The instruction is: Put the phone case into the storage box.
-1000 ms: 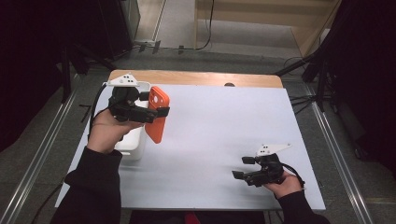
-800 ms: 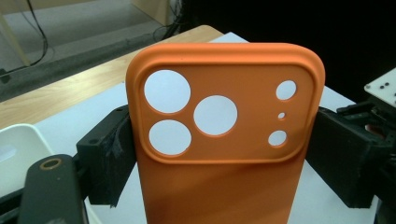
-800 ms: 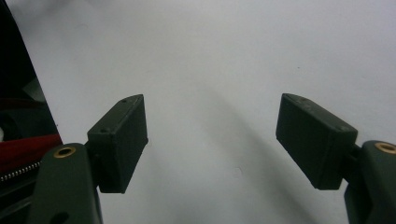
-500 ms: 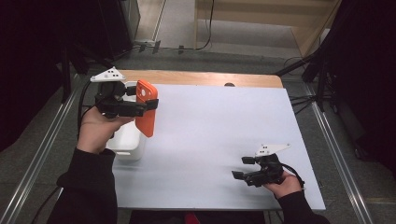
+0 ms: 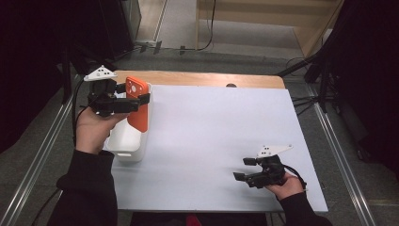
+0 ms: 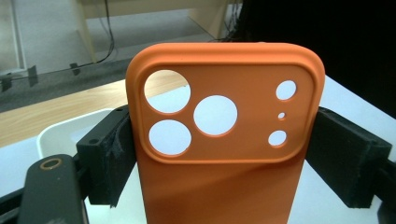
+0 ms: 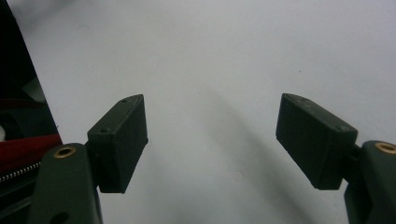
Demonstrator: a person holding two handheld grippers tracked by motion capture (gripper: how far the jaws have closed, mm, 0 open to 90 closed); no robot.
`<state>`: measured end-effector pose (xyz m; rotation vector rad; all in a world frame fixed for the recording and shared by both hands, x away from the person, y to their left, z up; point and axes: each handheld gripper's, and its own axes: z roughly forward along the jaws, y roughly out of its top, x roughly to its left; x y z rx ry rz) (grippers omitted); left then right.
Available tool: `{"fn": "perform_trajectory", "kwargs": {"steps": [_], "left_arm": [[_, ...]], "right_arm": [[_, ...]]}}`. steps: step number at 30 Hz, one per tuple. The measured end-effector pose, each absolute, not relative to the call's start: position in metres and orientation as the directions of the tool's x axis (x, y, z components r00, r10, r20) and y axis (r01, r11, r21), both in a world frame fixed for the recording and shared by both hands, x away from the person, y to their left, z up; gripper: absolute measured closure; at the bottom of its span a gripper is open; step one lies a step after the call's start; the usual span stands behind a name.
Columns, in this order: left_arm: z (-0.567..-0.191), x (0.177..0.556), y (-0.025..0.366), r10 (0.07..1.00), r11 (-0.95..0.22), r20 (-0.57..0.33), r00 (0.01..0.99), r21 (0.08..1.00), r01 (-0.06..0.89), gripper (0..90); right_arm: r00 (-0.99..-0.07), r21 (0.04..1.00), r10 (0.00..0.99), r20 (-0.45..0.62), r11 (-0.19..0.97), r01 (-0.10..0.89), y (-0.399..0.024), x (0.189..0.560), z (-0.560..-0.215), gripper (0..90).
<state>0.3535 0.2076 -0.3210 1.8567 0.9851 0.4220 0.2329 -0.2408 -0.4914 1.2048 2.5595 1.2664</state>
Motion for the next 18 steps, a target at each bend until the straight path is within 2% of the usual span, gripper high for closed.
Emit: {"fn": "perform_trajectory", "kwargs": {"steps": [13, 18], "left_arm": [[-0.322, 0.368, 0.215, 0.835, -0.135, -0.141, 0.532, 0.884, 0.447, 15.7], [-0.323, 0.371, 0.213, 0.839, -0.137, -0.137, 0.526, 0.884, 0.448, 15.7]], "right_arm": [[-0.697, 0.693, 0.660, 0.279, 0.365, 0.622, -0.240, 0.231, -0.490, 23.7], [-0.706, 0.699, 0.657, 0.264, 0.374, 0.609, -0.239, 0.232, -0.489, 23.7]]}}
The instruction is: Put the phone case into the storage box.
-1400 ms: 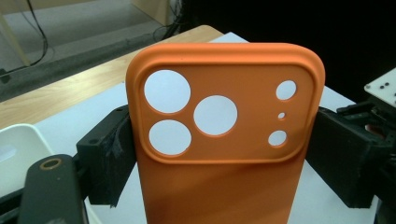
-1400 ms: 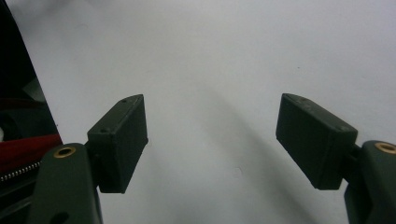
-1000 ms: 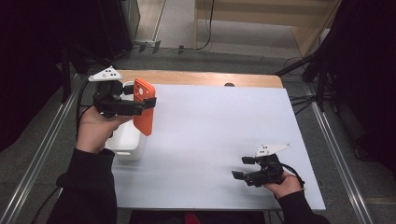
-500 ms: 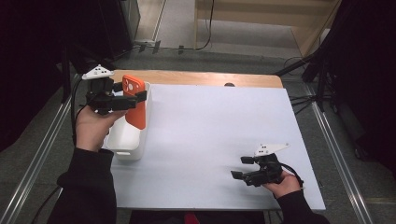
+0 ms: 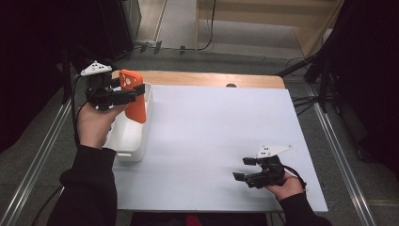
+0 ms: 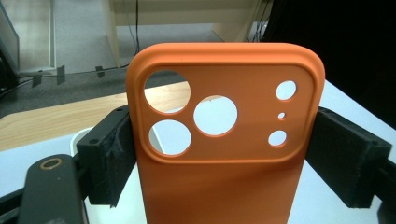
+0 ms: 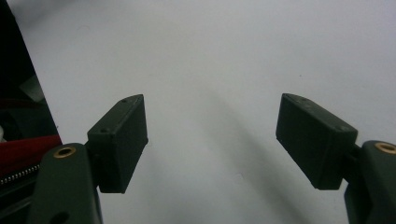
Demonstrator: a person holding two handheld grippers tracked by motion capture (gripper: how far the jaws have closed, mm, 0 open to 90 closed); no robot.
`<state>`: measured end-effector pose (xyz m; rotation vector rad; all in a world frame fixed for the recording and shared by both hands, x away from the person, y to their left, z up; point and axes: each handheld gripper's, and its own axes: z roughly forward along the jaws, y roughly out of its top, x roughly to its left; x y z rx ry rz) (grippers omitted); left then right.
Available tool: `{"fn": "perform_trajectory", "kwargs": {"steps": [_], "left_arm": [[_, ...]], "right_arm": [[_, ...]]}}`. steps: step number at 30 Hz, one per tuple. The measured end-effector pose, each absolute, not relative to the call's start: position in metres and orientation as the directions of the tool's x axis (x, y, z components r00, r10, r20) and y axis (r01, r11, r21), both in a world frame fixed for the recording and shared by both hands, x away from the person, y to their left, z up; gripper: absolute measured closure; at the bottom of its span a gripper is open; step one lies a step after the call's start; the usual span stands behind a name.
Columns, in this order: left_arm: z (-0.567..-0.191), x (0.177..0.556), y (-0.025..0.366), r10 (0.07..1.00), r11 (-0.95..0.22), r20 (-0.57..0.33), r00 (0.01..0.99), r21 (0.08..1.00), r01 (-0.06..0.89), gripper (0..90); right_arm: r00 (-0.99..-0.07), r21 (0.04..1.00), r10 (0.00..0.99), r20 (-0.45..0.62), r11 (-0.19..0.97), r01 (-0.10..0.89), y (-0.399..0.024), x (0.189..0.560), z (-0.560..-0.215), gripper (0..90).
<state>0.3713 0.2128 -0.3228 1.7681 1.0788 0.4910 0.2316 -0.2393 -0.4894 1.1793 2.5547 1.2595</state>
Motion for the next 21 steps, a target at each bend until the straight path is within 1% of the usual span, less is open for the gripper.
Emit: {"fn": "perform_trajectory", "kwargs": {"steps": [16, 21], "left_arm": [[-0.316, 0.407, 0.209, 0.882, -0.168, -0.070, 0.466, 0.877, 0.450, 15.6], [-0.317, 0.412, 0.211, 0.888, -0.148, -0.074, 0.453, 0.888, 0.436, 15.7]], "right_arm": [[-0.706, 0.697, 0.654, 0.272, 0.372, 0.613, -0.237, 0.231, -0.489, 23.8], [-0.703, 0.690, 0.653, 0.281, 0.371, 0.621, -0.237, 0.231, -0.488, 23.7]]}}
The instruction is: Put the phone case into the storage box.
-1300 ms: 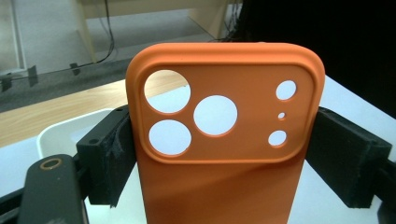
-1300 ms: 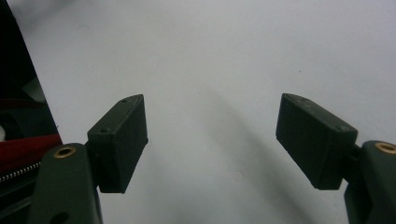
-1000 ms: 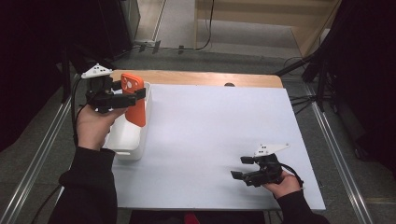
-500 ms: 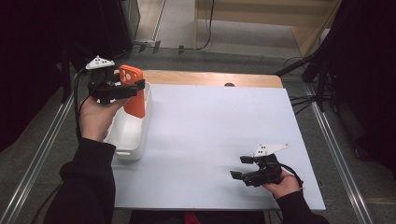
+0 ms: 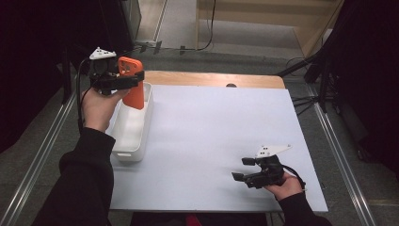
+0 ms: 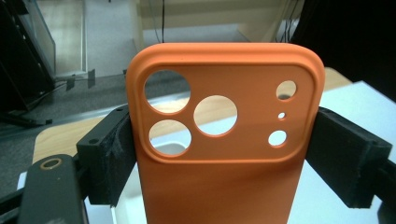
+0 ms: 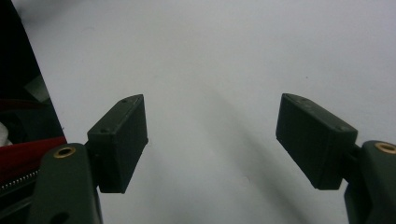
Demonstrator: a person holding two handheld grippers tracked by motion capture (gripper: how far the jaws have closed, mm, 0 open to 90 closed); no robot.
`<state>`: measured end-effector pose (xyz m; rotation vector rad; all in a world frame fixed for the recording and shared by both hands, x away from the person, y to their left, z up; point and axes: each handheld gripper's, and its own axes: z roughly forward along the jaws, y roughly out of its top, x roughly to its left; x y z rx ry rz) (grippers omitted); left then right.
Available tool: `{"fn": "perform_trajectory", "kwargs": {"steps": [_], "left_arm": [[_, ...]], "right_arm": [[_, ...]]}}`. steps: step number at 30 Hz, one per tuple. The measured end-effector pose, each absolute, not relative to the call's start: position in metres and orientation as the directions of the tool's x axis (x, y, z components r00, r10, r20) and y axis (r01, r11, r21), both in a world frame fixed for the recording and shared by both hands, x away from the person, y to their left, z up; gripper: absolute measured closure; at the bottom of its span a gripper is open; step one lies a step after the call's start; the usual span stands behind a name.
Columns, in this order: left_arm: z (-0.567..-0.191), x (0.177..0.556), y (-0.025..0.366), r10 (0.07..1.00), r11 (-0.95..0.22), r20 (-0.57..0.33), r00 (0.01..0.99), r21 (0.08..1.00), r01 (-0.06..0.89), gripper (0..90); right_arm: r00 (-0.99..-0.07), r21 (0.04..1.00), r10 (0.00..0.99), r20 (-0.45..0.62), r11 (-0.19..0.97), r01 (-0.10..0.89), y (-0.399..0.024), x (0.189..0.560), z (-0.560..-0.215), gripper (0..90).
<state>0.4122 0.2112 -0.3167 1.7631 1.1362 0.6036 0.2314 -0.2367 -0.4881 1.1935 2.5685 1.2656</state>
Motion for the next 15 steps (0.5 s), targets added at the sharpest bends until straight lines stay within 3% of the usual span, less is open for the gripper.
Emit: {"fn": "perform_trajectory", "kwargs": {"steps": [15], "left_arm": [[-0.329, 0.439, 0.205, 0.921, -0.127, -0.060, 0.384, 0.887, 0.445, 15.6]], "right_arm": [[-0.697, 0.704, 0.661, 0.279, 0.353, 0.617, -0.241, 0.233, -0.487, 23.7]]}}
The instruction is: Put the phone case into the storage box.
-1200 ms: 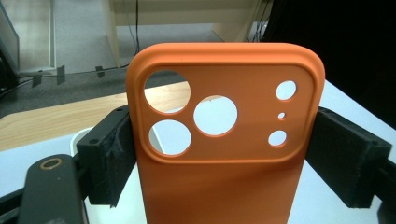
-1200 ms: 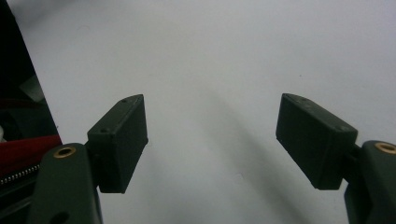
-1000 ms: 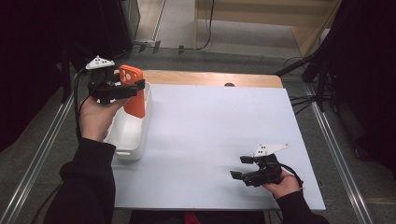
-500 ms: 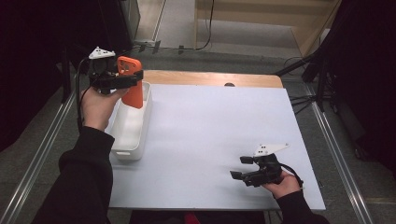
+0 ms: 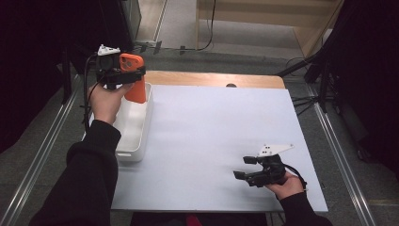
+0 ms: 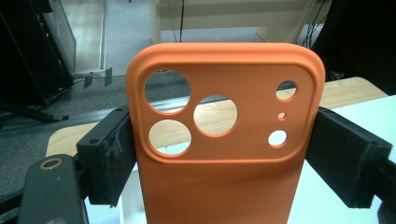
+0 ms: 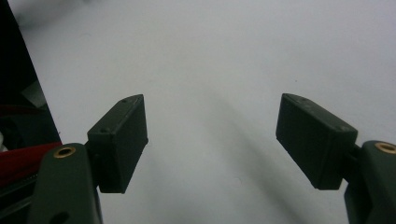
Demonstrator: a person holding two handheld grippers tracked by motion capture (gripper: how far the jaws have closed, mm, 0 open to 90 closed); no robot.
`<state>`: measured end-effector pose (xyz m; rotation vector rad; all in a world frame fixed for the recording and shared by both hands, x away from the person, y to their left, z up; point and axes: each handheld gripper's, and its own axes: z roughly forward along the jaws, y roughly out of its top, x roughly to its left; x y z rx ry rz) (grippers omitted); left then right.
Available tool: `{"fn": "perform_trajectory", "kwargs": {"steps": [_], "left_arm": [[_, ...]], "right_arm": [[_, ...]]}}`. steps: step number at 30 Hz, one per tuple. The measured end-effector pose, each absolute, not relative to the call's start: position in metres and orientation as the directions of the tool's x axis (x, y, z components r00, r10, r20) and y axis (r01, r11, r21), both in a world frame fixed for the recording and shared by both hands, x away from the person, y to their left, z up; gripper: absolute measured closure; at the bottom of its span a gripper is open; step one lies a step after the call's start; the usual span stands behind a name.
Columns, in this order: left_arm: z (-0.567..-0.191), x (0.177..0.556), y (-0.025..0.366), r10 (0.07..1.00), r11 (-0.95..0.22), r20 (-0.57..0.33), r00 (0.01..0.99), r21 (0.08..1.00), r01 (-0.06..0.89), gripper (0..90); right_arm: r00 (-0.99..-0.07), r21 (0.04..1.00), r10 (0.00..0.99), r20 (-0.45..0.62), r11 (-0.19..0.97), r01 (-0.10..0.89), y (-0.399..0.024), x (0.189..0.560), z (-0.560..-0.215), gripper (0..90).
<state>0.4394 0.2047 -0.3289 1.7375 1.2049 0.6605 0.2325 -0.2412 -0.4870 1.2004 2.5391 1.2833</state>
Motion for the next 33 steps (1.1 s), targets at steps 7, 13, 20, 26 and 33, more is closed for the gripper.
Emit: {"fn": "perform_trajectory", "kwargs": {"steps": [7, 13, 20, 26, 33], "left_arm": [[-0.332, 0.450, 0.198, 0.926, -0.122, -0.056, 0.374, 0.892, 0.435, 15.6], [-0.337, 0.460, 0.200, 0.943, -0.097, -0.053, 0.328, 0.900, 0.424, 15.6], [-0.346, 0.469, 0.199, 0.951, -0.101, -0.039, 0.306, 0.897, 0.430, 15.5], [-0.352, 0.476, 0.197, 0.962, -0.088, -0.033, 0.271, 0.902, 0.423, 15.6], [-0.358, 0.483, 0.196, 0.971, -0.084, -0.020, 0.240, 0.905, 0.416, 15.6]], "right_arm": [[-0.695, 0.704, 0.662, 0.282, 0.349, 0.618, -0.243, 0.233, -0.487, 23.8], [-0.690, 0.708, 0.665, 0.286, 0.339, 0.620, -0.244, 0.233, -0.487, 23.8], [-0.690, 0.708, 0.666, 0.285, 0.339, 0.619, -0.245, 0.233, -0.487, 23.8], [-0.690, 0.709, 0.666, 0.284, 0.339, 0.618, -0.245, 0.233, -0.487, 23.7], [-0.689, 0.714, 0.668, 0.280, 0.336, 0.615, -0.246, 0.233, -0.487, 23.7]]}}
